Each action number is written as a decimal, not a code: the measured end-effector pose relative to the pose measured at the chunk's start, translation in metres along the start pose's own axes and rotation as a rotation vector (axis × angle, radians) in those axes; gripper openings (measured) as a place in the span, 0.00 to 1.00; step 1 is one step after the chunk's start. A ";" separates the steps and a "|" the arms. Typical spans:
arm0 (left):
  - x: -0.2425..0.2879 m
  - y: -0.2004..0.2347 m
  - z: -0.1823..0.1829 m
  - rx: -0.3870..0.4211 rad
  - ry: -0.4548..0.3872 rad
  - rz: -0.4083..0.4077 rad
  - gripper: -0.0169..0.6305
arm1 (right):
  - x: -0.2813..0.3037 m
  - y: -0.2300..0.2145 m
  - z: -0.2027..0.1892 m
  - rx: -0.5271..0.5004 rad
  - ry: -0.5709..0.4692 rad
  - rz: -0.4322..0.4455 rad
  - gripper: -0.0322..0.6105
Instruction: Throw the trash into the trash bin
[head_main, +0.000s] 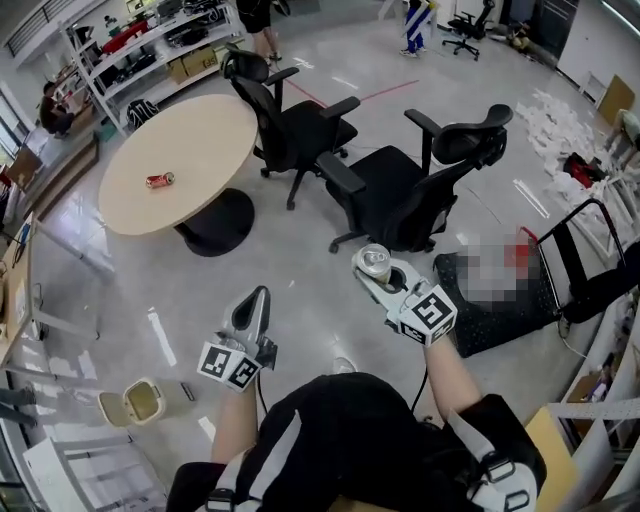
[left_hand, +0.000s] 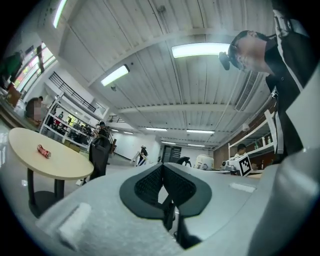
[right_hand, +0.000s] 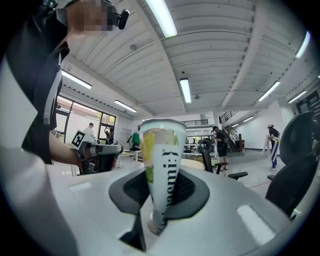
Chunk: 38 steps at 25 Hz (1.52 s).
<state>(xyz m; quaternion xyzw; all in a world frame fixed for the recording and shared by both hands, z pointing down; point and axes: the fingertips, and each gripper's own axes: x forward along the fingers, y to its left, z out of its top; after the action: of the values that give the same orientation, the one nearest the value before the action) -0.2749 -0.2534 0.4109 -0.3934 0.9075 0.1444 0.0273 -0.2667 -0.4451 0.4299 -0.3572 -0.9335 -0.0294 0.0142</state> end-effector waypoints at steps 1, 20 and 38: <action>0.001 0.004 0.000 0.009 -0.003 0.023 0.03 | 0.008 -0.003 0.000 -0.002 -0.002 0.024 0.16; -0.138 0.097 0.018 0.123 -0.046 0.572 0.03 | 0.179 0.083 -0.001 -0.023 -0.026 0.532 0.16; -0.448 0.176 0.099 0.222 -0.196 1.038 0.03 | 0.343 0.400 0.034 -0.061 -0.077 1.000 0.16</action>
<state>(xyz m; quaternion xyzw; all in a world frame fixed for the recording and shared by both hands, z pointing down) -0.0997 0.2054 0.4319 0.1274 0.9857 0.0782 0.0780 -0.2556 0.0828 0.4300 -0.7619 -0.6466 -0.0328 -0.0184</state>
